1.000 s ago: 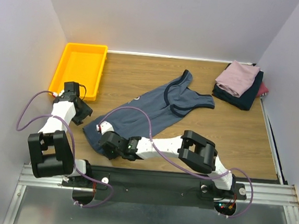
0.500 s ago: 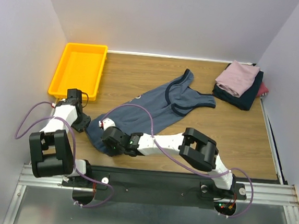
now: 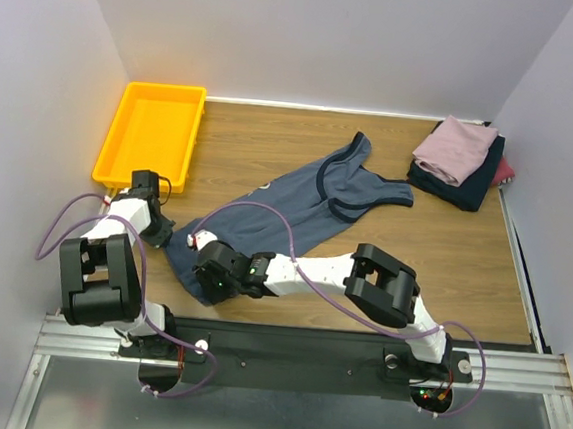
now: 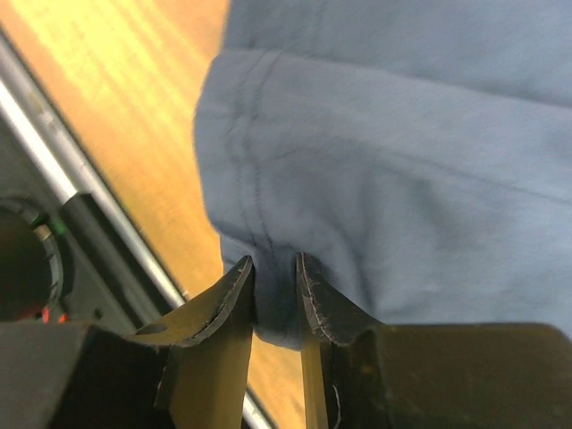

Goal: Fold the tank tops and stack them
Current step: Fold the tank top

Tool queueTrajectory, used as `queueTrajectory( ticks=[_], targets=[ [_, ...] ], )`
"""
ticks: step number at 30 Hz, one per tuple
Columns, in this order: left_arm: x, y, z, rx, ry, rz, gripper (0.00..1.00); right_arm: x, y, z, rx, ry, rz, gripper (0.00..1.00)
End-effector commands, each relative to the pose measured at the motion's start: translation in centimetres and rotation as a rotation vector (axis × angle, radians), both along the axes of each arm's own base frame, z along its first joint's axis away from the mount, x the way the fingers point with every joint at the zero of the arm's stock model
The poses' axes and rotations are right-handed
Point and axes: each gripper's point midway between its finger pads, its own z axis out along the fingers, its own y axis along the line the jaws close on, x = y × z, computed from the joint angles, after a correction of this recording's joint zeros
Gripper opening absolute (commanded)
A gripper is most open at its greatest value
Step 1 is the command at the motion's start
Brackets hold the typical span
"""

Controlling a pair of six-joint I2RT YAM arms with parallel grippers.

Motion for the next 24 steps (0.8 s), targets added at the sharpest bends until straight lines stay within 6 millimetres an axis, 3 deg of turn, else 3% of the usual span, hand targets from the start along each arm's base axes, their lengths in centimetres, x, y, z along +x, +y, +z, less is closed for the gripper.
queueTrajectory(
  ticks=[1, 5, 13, 19, 24],
  targets=[
    [0.6, 0.2, 0.6, 0.019, -0.025, -0.018, 0.0, -1.8, 0.5, 3.1, 0.055, 0.06, 0.077, 0.3],
    [2.1, 0.7, 3.3, 0.046, -0.095, -0.022, 0.0, -3.2, 1.4, 4.7, 0.105, 0.117, 0.131, 0.28],
    [3.3, 1.2, 6.6, 0.079, -0.163, -0.031, 0.0, -3.6, 2.9, 6.8, 0.168, 0.153, 0.137, 0.25],
    [4.6, 0.4, 7.8, 0.076, -0.212, -0.065, 0.0, -1.3, 2.5, 8.6, 0.205, 0.16, 0.071, 0.24],
    [6.4, -2.5, 8.1, 0.053, -0.224, -0.121, 0.0, 2.0, 0.8, 10.7, 0.239, 0.147, -0.001, 0.23]
  ],
)
